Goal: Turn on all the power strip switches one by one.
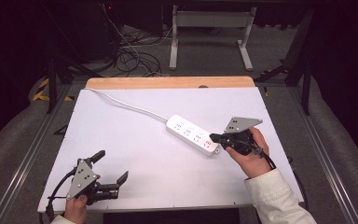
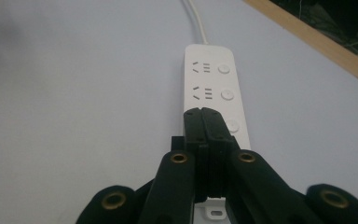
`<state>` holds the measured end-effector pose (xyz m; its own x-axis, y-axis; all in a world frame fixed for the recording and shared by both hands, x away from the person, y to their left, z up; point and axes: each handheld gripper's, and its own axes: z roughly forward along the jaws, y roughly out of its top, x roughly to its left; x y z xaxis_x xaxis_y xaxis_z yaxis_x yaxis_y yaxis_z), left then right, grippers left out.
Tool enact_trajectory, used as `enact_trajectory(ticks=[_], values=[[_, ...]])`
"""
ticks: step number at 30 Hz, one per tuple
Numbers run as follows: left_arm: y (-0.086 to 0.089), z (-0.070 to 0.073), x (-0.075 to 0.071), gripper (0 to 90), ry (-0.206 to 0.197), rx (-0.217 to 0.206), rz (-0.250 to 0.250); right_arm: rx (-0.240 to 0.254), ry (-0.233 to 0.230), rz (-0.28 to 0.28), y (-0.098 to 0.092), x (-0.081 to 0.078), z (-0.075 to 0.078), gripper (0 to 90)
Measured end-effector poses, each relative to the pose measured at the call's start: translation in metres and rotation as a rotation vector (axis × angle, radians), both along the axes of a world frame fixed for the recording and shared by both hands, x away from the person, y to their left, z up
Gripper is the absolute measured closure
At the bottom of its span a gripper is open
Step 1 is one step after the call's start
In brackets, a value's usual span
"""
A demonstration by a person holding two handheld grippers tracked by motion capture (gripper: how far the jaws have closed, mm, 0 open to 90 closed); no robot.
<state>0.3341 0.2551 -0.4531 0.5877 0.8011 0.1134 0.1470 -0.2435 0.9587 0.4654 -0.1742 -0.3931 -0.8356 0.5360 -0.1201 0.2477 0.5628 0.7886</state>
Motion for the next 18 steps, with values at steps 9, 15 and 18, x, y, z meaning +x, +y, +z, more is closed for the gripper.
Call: enact_trajectory(ticks=[9, 15, 18], values=[[0.000, 0.000, 0.001, 2.0, 0.004, 0.001, -0.002, -0.079, 0.127, -0.054, 0.005, 0.023, -0.015, 90.0], [0.000, -0.001, 0.001, 2.0, 0.004, -0.003, 0.000, -0.108, 0.161, -0.075, 0.007, 0.037, -0.024, 90.0], [0.000, -0.001, 0.000, 2.0, 0.005, -0.004, 0.000, -0.119, 0.170, -0.091, 0.008, 0.043, -0.029, 90.0]])
